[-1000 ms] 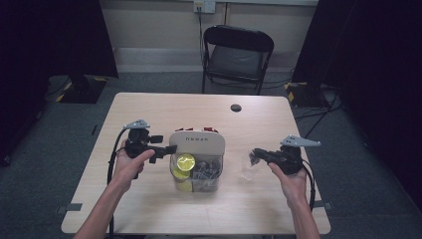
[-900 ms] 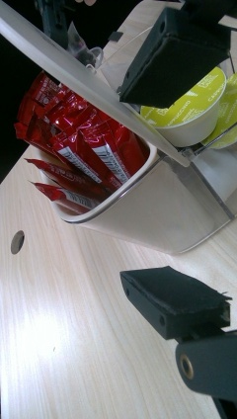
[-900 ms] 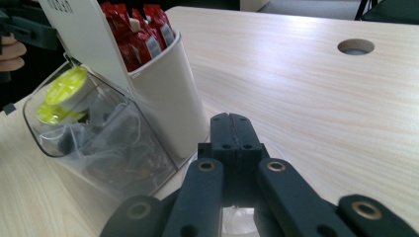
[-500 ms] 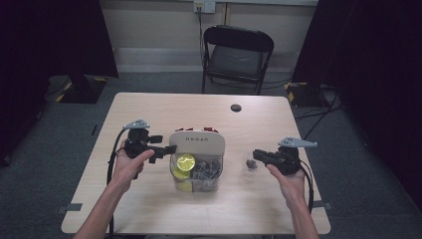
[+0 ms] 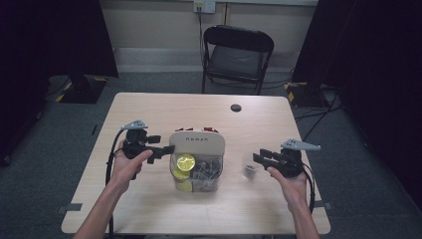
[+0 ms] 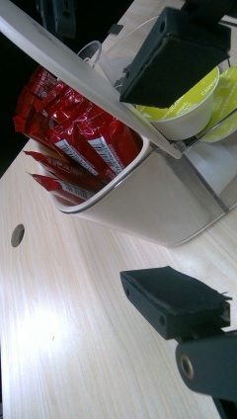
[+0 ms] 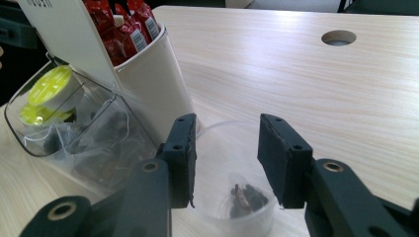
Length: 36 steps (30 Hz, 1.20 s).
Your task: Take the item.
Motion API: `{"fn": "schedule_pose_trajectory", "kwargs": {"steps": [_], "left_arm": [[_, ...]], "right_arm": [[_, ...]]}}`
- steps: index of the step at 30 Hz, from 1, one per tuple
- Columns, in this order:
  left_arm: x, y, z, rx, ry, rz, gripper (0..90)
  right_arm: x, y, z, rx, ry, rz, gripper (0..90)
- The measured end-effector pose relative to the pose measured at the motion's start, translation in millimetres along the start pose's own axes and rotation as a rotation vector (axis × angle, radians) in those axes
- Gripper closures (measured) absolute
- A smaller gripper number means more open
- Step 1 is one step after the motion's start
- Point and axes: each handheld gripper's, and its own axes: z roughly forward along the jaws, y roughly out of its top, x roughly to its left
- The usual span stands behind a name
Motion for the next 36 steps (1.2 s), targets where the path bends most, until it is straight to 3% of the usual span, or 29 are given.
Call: {"fn": "schedule_pose_trajectory", "kwargs": {"steps": [9, 12, 14, 17, 27, 36], "left_arm": [[1.1, 0.3, -3.9, -0.004, 0.005, 0.001, 17.1], [3.0, 1.7, -10.5, -0.018, 0.007, 0.002, 17.9], [2.4, 1.7, -15.2, -0.025, 0.035, 0.007, 18.4], [4.1, 1.2, -21.2, -0.027, 0.031, 0.015, 18.4], [17.5, 4.3, -41.4, -0.068, 0.074, -0.02, 19.0], [17.4, 12.5, -39.1, -0.107, 0.068, -0.046, 19.0]], "right_arm": [[-0.5, -17.1, -12.2, 0.014, -0.006, 0.014, 49.7], [-0.6, -23.3, -14.7, 0.022, -0.018, 0.015, 43.5], [-1.0, -27.3, -15.3, 0.027, -0.029, 0.013, 41.3], [-2.1, -33.5, -13.6, 0.046, -0.037, 0.023, 39.4], [-1.5, -46.0, -14.5, 0.084, -0.087, -0.009, 33.3], [-5.9, -60.6, -5.9, 0.153, -0.093, -0.02, 25.4]]}}
